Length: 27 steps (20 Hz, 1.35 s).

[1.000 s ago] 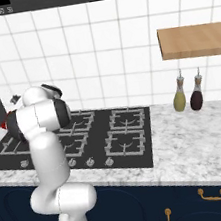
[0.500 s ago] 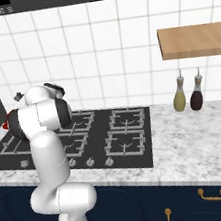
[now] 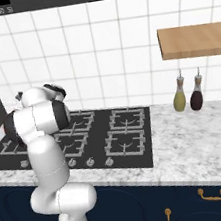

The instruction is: Put the mushroom and lemon wedge in the pot. Retrieve the spatula and lightly stir the vegetables in the pot.

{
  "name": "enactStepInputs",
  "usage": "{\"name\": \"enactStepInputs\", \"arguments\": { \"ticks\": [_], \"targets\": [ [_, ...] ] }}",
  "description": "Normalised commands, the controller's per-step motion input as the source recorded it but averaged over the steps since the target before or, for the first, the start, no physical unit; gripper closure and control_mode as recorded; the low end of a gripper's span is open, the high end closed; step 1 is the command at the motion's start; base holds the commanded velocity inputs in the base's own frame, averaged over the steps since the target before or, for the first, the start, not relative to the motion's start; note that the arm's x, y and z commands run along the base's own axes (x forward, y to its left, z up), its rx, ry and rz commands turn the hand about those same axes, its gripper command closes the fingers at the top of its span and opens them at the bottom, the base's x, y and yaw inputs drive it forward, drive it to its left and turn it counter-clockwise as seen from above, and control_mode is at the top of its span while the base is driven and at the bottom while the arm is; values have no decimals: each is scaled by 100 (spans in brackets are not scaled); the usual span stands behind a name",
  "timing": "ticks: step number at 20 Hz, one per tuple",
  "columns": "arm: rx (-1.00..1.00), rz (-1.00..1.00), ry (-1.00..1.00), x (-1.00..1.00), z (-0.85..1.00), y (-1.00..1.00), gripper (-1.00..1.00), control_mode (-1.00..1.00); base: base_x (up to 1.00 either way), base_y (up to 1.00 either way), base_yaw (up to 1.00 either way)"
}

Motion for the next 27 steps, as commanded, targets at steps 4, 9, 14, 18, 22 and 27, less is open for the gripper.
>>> {"name": "enactStepInputs", "arguments": {
  "ticks": [4, 9, 14, 18, 22, 27],
  "targets": [
    [0, -13, 0, -3, 0, 32, 100, -100, 0, 0, 0],
    [0, -15, 0, -10, 0, 23, 100, -100, 0, 0, 0],
    [0, -6, -1, 1, 1, 28, 100, -100, 0, 0, 0],
    [0, -3, -1, 16, 1, -9, 100, -100, 0, 0, 0],
    [0, -3, 0, 30, 0, -20, 100, -100, 0, 0, 0],
    [-1, -6, -5, 43, -1, -2, 100, -100, 0, 0, 0]
  ]
}}
